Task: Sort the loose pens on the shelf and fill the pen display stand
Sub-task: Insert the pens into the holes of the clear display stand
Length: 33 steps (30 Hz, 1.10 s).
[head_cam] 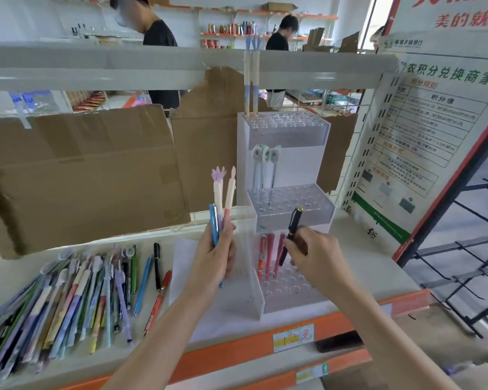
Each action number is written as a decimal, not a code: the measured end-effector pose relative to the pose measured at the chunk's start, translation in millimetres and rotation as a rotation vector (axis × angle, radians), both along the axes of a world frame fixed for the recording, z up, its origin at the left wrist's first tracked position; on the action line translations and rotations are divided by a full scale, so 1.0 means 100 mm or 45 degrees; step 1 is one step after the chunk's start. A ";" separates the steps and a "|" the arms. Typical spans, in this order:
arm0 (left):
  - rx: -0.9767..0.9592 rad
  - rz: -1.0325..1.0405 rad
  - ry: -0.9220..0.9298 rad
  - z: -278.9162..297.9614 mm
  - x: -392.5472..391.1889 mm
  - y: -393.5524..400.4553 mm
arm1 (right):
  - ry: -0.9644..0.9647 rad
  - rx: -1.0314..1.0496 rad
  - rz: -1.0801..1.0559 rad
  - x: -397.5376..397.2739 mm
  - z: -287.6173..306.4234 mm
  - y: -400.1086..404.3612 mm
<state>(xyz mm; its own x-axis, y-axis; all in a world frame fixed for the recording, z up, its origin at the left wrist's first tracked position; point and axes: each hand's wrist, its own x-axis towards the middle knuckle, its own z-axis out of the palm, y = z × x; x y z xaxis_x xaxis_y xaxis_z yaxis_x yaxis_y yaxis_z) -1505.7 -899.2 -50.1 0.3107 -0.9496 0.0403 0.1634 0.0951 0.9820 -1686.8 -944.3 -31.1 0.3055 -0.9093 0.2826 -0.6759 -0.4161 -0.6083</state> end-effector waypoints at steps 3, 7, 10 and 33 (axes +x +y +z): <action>-0.011 -0.052 0.033 0.00 -0.02 0.00 | -0.014 0.018 -0.059 -0.05 -0.16 -0.06; -0.012 -0.098 0.076 0.00 -0.07 0.02 | -0.050 0.042 -0.094 -0.07 -0.24 -0.17; 0.002 -0.143 0.181 -0.01 -0.07 0.03 | 0.132 0.074 -0.066 -0.06 -0.31 -0.25; -0.141 -0.253 0.005 0.17 -0.23 0.09 | -0.394 0.080 0.150 0.36 0.28 0.16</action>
